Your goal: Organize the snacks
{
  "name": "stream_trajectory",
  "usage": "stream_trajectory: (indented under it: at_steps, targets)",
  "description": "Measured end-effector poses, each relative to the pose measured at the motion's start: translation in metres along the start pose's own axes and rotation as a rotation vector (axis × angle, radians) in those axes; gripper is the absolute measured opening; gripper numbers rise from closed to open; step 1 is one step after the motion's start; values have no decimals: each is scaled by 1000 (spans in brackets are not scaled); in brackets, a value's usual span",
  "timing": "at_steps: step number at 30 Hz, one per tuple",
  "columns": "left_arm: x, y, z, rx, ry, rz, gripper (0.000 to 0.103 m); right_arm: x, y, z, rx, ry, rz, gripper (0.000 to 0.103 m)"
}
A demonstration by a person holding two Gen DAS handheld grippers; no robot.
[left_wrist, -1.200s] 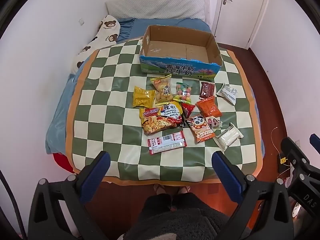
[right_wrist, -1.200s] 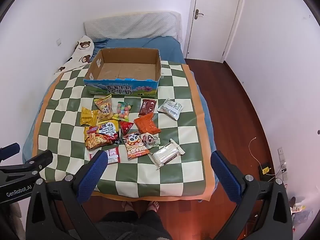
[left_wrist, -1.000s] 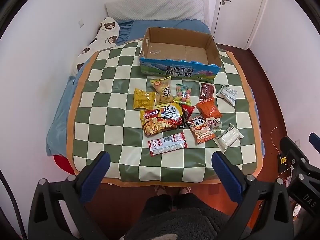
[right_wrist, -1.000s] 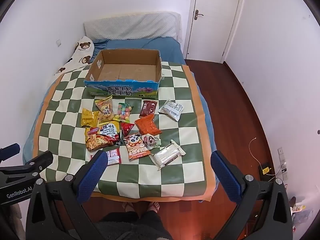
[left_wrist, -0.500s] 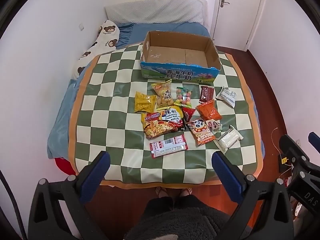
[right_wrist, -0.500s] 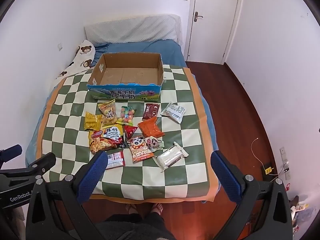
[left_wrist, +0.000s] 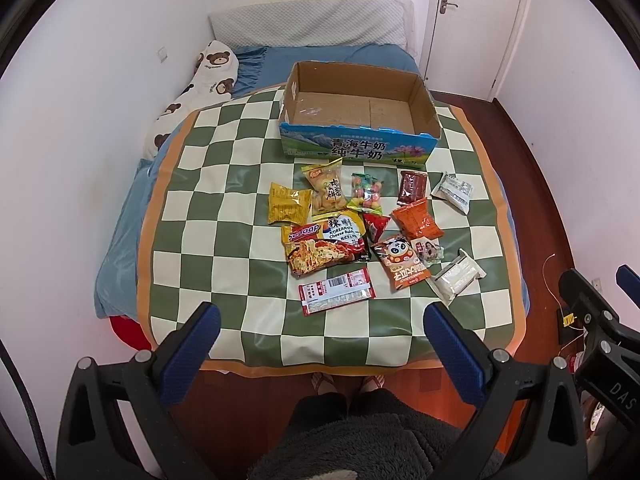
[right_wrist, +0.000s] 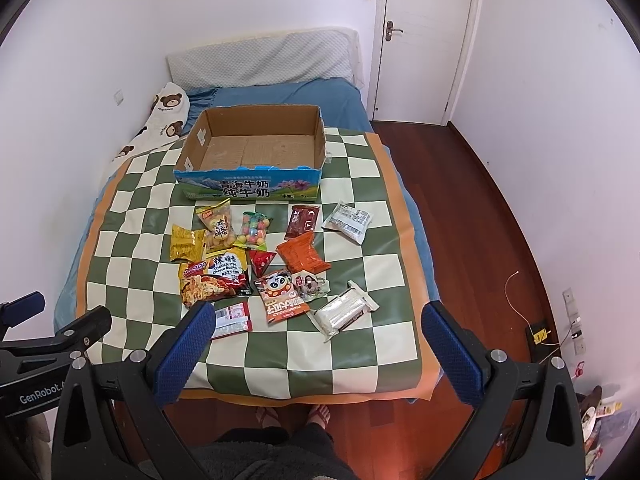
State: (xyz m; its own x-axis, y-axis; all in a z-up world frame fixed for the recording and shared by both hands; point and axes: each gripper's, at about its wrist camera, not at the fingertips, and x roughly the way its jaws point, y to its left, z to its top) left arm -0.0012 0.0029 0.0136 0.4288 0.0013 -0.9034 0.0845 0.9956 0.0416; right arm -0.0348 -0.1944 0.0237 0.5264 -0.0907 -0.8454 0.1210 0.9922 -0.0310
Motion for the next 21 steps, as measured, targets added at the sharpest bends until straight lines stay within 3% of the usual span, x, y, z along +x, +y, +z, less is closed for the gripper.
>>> stream_trajectory:
  at_steps: [21]
  targets:
    - [-4, 0, -1, 1, 1, -1, 103, 1, 0, -2, 5, 12, 2, 103]
